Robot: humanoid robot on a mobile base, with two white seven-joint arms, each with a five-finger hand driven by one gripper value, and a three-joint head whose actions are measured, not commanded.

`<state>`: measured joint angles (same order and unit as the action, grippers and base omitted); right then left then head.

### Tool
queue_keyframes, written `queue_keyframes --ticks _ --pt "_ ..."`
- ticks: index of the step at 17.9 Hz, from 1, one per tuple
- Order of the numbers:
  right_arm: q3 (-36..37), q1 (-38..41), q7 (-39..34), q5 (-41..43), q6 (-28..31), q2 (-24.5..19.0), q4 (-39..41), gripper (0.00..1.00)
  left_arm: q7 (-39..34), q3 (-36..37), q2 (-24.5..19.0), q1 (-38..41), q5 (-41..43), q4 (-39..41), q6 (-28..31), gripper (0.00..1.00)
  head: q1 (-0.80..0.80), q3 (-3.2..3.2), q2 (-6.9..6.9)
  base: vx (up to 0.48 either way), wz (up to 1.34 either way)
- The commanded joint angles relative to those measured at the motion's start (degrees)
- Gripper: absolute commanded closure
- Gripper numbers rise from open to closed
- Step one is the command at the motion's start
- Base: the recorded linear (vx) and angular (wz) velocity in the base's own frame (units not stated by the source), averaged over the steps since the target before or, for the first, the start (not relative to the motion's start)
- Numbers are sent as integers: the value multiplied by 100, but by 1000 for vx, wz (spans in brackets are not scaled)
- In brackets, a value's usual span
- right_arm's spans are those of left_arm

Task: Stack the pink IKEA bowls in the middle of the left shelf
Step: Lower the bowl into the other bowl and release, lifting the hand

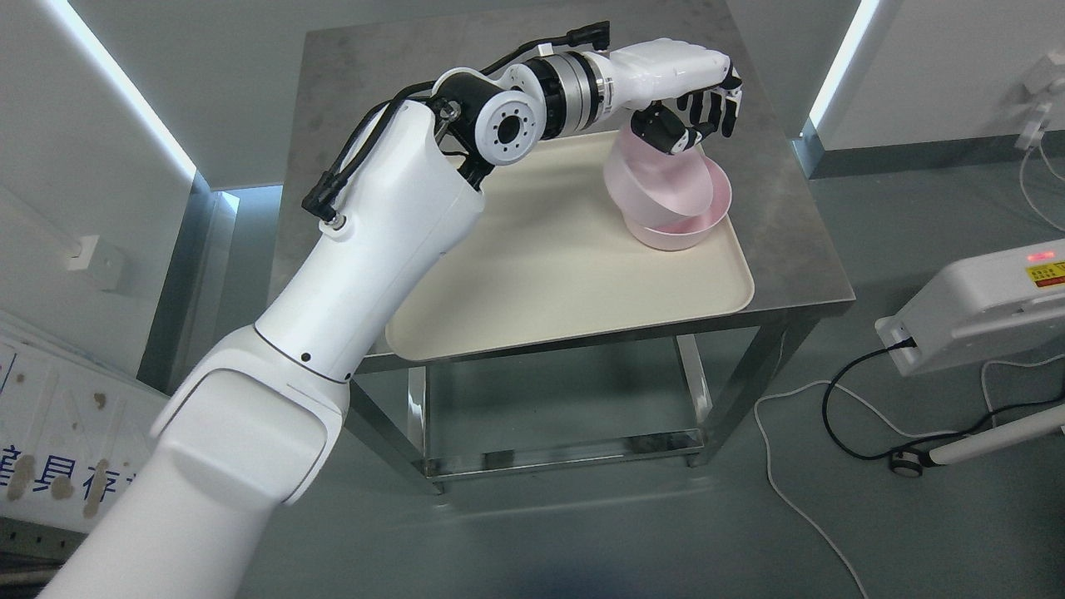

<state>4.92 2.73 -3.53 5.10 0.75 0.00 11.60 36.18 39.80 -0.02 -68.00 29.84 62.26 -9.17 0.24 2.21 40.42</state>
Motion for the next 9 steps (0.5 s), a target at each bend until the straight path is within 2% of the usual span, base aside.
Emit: queue_keyframes --ticks 1,3,4,6,8,9 --pt "0 -1 1 0 -5 100 0 0 -32 -112 -98 33 -22 436 2 88 0 0 0 0 0" --pt "0 -1 1 0 -5 100 0 0 -50 -505 -98 33 -31 488 2 81 0 0 0 0 0" --pt "0 -1 1 0 -5 100 0 0 -50 -899 -98 33 -118 619 2 72 0 0 0 0 0" --pt "0 -1 1 0 -5 100 0 0 -41 -1752 -98 59 -355 821 2 44 0 0 0 0 0" --pt "0 -1 1 0 -5 100 0 0 28 -2202 -98 478 -408 1172 2 29 0 0 0 0 0" --pt "0 -1 1 0 -5 100 0 0 116 -2213 -98 768 -409 1487 2 27 0 0 0 0 0"
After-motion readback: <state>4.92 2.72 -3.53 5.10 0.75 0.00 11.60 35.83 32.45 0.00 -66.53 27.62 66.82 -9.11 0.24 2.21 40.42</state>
